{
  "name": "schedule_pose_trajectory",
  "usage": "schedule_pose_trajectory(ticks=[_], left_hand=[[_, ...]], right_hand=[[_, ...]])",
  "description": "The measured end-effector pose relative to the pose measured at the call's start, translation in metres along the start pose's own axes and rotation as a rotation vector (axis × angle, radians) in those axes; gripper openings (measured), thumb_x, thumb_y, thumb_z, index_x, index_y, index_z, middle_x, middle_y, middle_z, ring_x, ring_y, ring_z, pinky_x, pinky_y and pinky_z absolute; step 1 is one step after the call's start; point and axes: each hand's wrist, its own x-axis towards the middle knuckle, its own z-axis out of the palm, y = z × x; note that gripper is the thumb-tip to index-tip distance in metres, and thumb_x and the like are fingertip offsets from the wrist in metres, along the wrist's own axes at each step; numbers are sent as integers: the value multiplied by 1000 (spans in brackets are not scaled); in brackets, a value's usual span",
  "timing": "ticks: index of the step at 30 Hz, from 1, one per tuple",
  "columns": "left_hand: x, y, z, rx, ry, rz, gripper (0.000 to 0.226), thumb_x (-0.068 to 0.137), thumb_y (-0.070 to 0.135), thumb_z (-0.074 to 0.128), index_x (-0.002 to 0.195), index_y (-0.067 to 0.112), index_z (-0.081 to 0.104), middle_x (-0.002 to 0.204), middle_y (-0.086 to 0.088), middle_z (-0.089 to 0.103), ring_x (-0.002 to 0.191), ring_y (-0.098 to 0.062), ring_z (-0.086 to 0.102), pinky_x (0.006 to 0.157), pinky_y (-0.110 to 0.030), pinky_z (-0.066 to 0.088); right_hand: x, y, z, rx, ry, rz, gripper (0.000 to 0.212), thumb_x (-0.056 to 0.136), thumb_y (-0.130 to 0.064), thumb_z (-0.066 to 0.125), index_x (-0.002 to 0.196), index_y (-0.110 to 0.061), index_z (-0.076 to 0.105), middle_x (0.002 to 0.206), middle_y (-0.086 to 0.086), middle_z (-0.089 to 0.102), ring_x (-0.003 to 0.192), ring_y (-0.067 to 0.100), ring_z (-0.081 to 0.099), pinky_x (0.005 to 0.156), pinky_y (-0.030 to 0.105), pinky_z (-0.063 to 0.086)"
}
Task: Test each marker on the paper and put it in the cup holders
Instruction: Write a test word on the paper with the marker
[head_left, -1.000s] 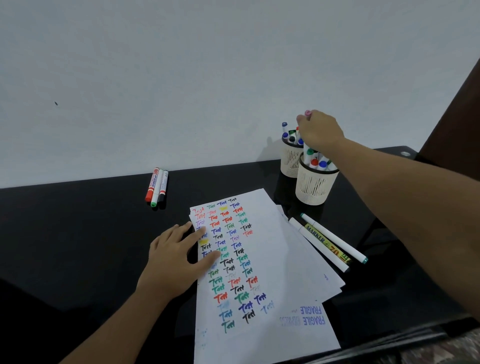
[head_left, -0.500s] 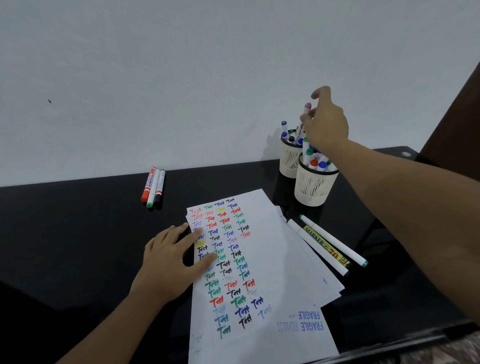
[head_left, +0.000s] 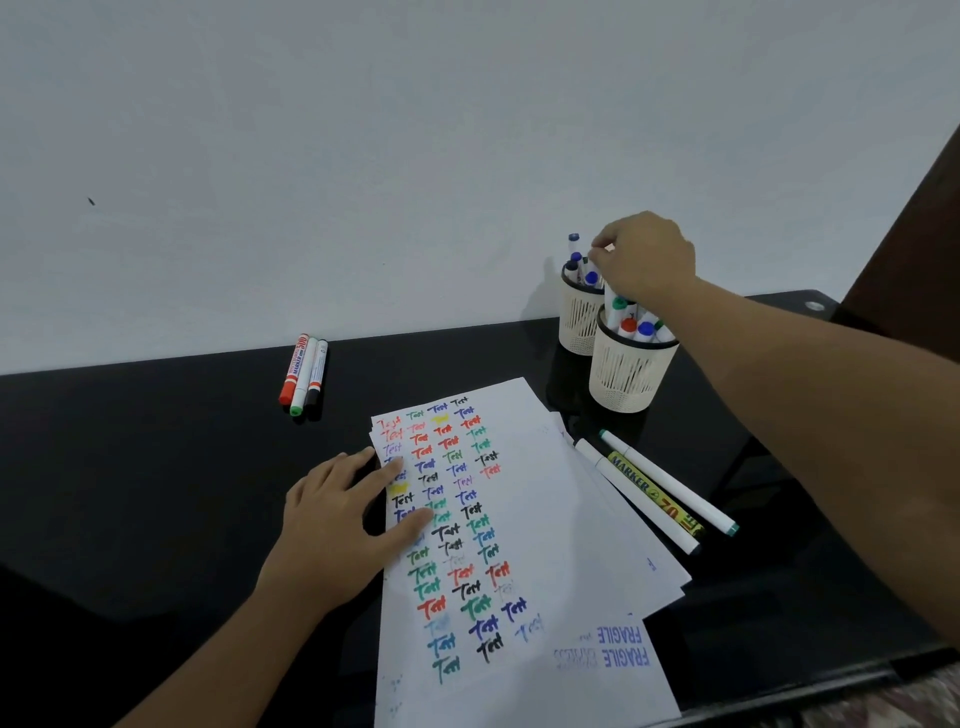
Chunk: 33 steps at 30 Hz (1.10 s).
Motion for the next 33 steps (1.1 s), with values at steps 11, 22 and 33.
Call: schedule_pose_trajectory(ticks=[11,22,33], left_hand=[[-2,4,-4,-34,-4,7,95,71,96,26,150,45,41,160,14,29,150,-13,15,122,-42,10],[-1,2,0,-96,53,-15,70,89,73,50,148,36,47,158,8,37,148,-17,24,121,-44,17],[46,-8,-22,-129,215,-194,42,98,42,59,137,26,57,124,-5,59,118,-24,51,97,-45,50]], right_hand=[[-88,-76,-14,216,187,-374,26,101,-39,52,114,-27,71,102,1,66,98,25,58,83,40,48],[-220,-80,98,176,-532,-328,55,108,-53,35,161,-36,31,171,-1,20,158,20,14,127,38,11],[-224,-80,99,145,-500,-334,58,107,-58,31,162,-37,27,172,-4,16,159,18,9,126,35,3]])
